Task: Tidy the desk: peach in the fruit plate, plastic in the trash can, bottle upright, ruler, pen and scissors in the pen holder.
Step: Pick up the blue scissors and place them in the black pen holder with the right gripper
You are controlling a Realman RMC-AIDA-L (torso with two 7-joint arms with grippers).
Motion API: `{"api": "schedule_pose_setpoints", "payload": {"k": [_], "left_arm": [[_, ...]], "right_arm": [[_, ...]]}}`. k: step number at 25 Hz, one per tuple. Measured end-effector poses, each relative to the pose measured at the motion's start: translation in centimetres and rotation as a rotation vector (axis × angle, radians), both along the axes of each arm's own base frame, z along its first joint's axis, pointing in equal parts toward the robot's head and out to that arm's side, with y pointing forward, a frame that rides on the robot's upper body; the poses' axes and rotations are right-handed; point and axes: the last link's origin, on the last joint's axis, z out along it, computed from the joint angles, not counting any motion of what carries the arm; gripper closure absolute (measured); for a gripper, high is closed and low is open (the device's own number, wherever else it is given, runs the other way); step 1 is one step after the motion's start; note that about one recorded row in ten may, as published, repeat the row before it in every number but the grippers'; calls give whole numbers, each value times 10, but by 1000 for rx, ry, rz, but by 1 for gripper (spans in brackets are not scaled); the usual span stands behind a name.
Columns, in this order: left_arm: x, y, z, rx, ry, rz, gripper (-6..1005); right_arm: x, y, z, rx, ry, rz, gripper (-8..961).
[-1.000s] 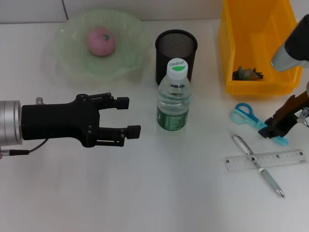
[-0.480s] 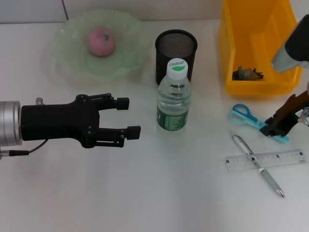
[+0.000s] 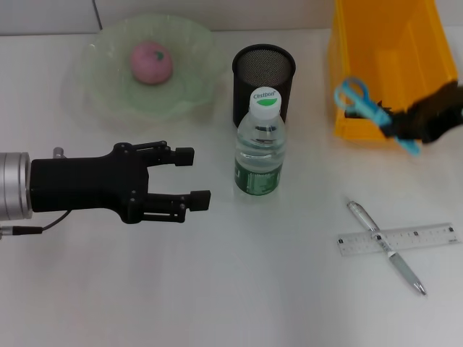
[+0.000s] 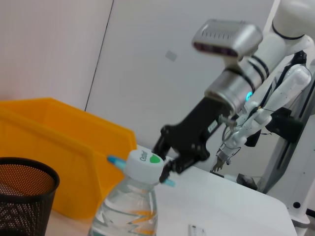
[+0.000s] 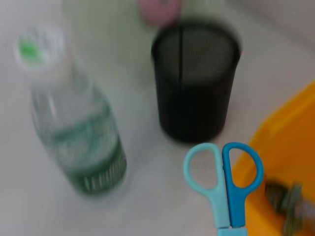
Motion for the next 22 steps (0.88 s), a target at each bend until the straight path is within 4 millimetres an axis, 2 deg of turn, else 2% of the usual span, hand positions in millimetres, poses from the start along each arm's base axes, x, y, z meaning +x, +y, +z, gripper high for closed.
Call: {"api": "schedule_pose_setpoints", "payload": {"k": [5,6,7,8,10,13,15,16,17,22], "left_arm": [[0,0,2,6,-4,2,140],[0,0,2,6,-6,1,140],[0,0,2,6,-6,1,140],[0,0,2,6,-7,1,140],[0,0,2,6,-7,1,140],[0,0,2,6,-8,1,140],[0,0,2,6,-11,1,140],[0,0,2,7,-13,1,140],[0,0,2,9,-16,0,140],[-3,-3,-1,8,-23,6,140]], "right_arm": [[-18,6,29,144,264,51,743],[-19,14,33,216,391,69,743],[-19,14,33,216,391,69,743],[-17,21,31,255,472,76,743],[-10,31,19,302,602,76,743],[-3,43,-14,315,732,75,743],[1,48,-38,314,766,55,743],[3,50,-58,318,785,34,743],[3,50,-58,318,785,34,743],[-1,51,-96,332,788,40,729]]}}
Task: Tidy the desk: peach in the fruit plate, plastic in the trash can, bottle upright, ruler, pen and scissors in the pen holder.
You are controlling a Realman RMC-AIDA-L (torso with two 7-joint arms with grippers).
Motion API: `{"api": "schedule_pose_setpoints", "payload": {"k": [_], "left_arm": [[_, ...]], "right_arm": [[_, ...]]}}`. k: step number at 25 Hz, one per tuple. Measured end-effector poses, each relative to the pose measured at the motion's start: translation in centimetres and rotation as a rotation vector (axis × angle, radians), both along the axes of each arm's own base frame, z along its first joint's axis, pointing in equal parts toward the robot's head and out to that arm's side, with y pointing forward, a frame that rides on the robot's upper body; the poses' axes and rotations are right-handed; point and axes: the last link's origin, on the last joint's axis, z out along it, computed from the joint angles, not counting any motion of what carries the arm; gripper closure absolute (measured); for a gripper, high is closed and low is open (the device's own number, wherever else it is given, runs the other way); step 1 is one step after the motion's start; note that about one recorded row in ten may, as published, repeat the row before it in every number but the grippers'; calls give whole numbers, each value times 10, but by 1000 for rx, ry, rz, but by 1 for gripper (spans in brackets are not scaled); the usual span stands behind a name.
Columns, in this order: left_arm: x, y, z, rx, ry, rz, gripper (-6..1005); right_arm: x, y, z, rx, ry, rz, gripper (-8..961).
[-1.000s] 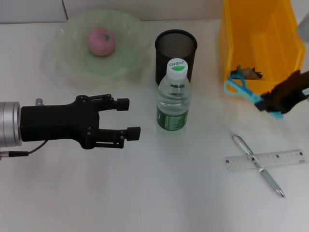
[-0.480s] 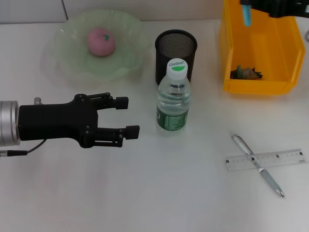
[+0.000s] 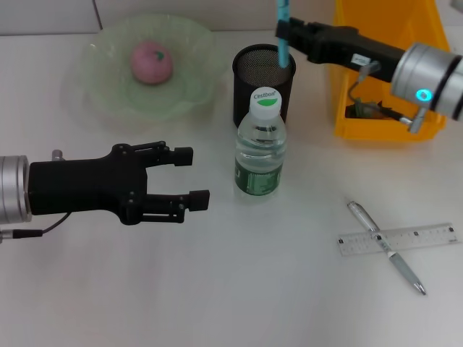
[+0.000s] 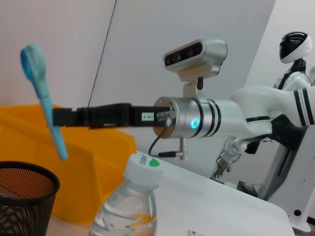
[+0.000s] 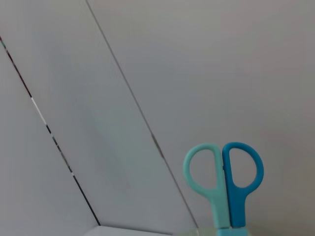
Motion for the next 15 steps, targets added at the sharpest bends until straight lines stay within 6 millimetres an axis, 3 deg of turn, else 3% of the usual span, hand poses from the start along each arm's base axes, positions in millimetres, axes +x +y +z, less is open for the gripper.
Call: {"api": "schedule_pose_setpoints", "payload": {"k": [5,12,15], "left_arm": [[-1,-1,0,2,-1,0,140],[-6,-4,1,12,-6,12,140],[-8,-6,1,9,-9,19,139]], "right_arm": [[-4,2,-14,-15,-21,-5,711],[-6,-3,-11,-39,-1,22,686],[-7,-9,-2,-50,27,68,569]]}}
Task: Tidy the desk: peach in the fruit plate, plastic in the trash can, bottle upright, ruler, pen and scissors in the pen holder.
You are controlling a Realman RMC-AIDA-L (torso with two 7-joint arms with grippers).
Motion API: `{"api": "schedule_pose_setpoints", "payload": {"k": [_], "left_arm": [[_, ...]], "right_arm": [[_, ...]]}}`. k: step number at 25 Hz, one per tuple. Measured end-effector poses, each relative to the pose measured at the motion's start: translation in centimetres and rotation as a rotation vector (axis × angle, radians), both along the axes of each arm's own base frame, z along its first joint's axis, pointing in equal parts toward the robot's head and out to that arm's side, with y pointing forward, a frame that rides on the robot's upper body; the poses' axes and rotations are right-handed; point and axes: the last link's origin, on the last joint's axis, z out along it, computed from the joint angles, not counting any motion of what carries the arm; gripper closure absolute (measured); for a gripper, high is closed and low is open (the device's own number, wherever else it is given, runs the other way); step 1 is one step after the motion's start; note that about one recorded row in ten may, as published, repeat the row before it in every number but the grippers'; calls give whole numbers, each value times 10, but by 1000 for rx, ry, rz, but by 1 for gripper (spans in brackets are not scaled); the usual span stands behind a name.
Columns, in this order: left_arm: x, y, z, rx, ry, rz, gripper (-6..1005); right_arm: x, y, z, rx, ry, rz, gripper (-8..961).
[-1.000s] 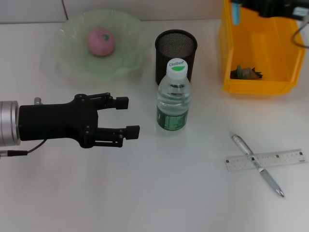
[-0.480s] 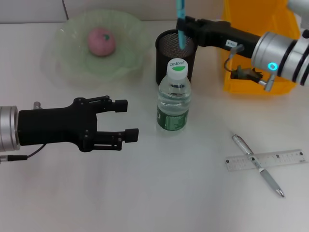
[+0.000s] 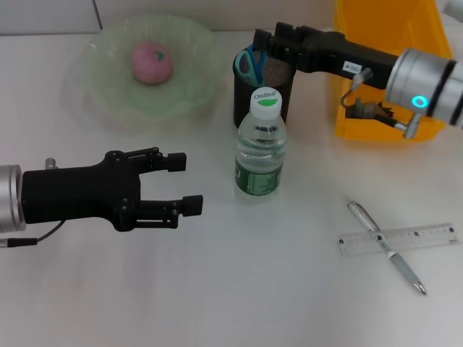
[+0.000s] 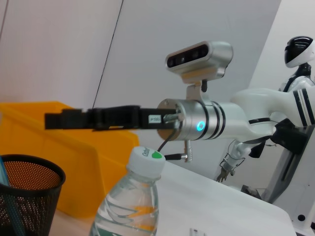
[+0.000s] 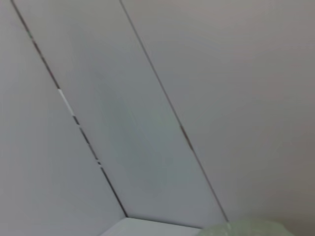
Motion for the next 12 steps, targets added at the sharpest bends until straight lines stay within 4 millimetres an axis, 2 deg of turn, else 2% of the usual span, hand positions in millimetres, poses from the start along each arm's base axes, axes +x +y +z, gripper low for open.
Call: {"api": "schedule_pose_setpoints", "payload": {"k": [4,8,12], "left_arm": [[0,0,0,-2,-1,0,139],[0,-1,0,-5,-3,0,139],[-1,-3,-2,-21,-7,4,139]], "right_arm": [[6,-16,34,-38,-19,79,418],[21,-42,77,-130,-189,134,282],[20,-72,107,-249,-436,279,290]]}}
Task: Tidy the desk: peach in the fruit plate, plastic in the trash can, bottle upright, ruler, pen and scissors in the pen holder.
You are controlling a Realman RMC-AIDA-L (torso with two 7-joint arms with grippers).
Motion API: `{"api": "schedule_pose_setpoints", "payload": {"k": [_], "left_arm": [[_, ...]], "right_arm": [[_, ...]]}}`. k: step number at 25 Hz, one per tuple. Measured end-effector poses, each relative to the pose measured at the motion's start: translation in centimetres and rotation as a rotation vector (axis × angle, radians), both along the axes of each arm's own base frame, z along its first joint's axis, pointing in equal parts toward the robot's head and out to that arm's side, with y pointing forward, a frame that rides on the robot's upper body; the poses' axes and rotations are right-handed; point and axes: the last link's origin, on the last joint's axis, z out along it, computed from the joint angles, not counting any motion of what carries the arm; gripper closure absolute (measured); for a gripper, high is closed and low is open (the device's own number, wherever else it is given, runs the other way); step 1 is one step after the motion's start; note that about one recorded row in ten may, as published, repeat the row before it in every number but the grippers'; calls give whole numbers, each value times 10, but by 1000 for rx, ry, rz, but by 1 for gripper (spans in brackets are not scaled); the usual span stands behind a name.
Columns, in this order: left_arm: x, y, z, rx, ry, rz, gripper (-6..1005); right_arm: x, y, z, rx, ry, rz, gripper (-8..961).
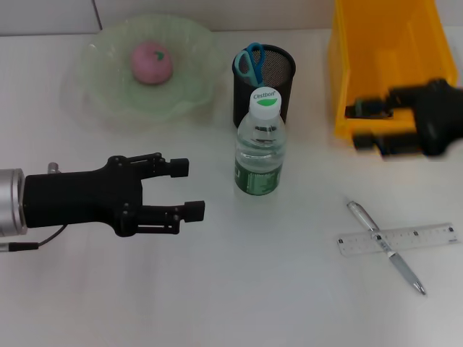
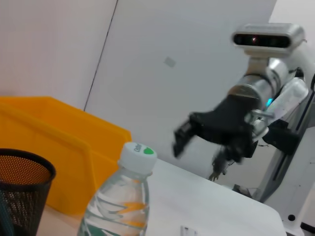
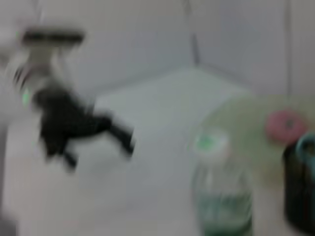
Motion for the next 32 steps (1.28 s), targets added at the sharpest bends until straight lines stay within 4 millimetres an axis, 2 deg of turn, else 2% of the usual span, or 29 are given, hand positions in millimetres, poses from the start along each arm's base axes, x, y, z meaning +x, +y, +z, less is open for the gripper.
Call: {"api": "schedule_pose_setpoints", "payload": {"k": [4,7,13,22,28,32], "left_arm": [[3,0,-1,-17,-5,-9,139],[5,-3,-1,-39,-11,-26,139],[5,-8,-4,-89,16,-60,139],[4,-8,-8,-108,53,-68,139],[4,-6,-6,-103,56,-69,139],[5,-4,-6,-95,56,-69,139]], "right_arm": [[-3,-21,9,-150,-233,51,298],[-9,-23,0,-204,-334,76,304],[-21,-12,-32,-289,-437,137,316],[-24,8,-68,-366,-548,173,334],[-30,12,-80,-387,-600,248,346],[-26,13,-82,-398,-661,279,353]]}}
